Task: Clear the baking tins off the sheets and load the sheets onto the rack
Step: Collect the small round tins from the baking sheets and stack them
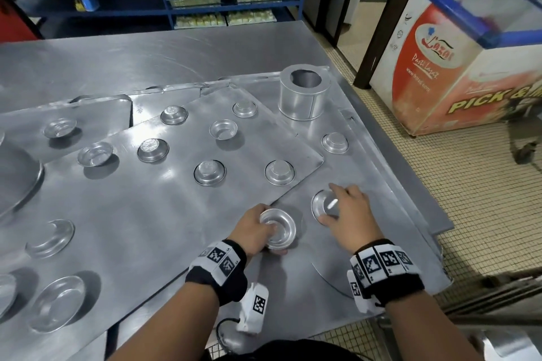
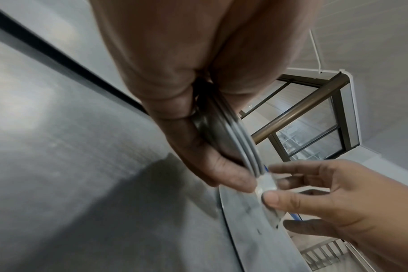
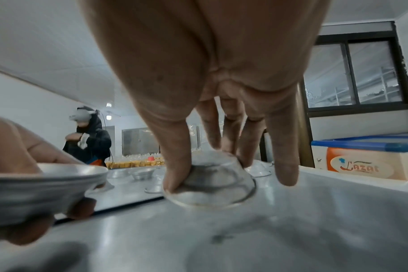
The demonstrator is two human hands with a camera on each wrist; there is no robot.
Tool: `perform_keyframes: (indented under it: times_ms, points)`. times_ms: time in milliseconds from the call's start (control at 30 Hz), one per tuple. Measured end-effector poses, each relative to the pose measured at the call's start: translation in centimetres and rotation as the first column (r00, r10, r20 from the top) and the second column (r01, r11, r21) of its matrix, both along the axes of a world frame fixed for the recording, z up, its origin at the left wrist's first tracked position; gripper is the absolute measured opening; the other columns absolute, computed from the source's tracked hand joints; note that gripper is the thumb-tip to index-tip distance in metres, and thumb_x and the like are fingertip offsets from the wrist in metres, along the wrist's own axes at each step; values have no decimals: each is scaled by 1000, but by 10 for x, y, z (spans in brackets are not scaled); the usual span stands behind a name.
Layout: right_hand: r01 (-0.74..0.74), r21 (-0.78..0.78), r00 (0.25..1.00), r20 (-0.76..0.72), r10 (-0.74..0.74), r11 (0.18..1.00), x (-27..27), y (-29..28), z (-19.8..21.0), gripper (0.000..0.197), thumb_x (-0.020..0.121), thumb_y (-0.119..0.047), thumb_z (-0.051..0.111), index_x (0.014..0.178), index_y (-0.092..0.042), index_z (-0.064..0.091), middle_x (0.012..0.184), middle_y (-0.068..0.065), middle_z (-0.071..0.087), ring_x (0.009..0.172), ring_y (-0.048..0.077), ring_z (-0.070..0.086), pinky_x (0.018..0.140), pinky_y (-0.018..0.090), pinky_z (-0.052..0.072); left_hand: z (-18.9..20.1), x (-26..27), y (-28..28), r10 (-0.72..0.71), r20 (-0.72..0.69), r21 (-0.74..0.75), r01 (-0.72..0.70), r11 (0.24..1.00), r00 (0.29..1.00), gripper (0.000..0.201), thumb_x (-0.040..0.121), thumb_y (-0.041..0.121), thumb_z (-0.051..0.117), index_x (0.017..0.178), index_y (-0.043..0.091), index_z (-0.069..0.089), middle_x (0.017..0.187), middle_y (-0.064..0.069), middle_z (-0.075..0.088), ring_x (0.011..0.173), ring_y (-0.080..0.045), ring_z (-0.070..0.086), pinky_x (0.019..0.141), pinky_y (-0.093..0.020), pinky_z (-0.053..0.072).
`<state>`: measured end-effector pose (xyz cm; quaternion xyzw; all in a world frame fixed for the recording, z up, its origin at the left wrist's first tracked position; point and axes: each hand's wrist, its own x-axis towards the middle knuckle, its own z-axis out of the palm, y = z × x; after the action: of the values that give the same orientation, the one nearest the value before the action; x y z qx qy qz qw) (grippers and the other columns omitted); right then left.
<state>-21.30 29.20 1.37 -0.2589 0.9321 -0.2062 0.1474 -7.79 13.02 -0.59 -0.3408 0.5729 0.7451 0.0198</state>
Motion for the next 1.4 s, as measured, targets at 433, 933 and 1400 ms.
perform_keyframes:
  times_ms: [433, 933, 1400]
  points:
    - [-100, -488, 990, 41, 137, 867, 83, -56, 9, 74, 60, -33, 86, 127, -40, 55, 113, -21, 37, 109, 7, 53, 95, 35, 53, 15, 59, -42, 65, -8, -9, -65, 998, 998, 30, 90, -17, 43, 116, -5, 52, 96, -21, 60, 71, -31, 65, 50, -42, 59]
    - [-341, -586, 919, -42, 392, 735, 170, -134, 20, 59, 65, -25, 86, 117, -28, 58, 113, -17, 52, 109, 10, 57, 92, 36, 53, 21, 147, -105, 272, -45, 236, -254, 938, 961, 47, 97, 49, 53, 116, 9, 66, 105, -19, 71, 91, -35, 69, 87, -59, 53]
    - [-559, -380, 768, 99, 633, 737, 226, -190, 15, 82, 74, -54, 72, 146, -29, 43, 146, -16, 45, 129, -6, 44, 110, 25, 40, 27, 230, -144, 400, -72, 7, -400, 916, 914, 25, 91, -4, 54, 114, 2, 61, 95, -22, 66, 82, -33, 66, 62, -39, 57]
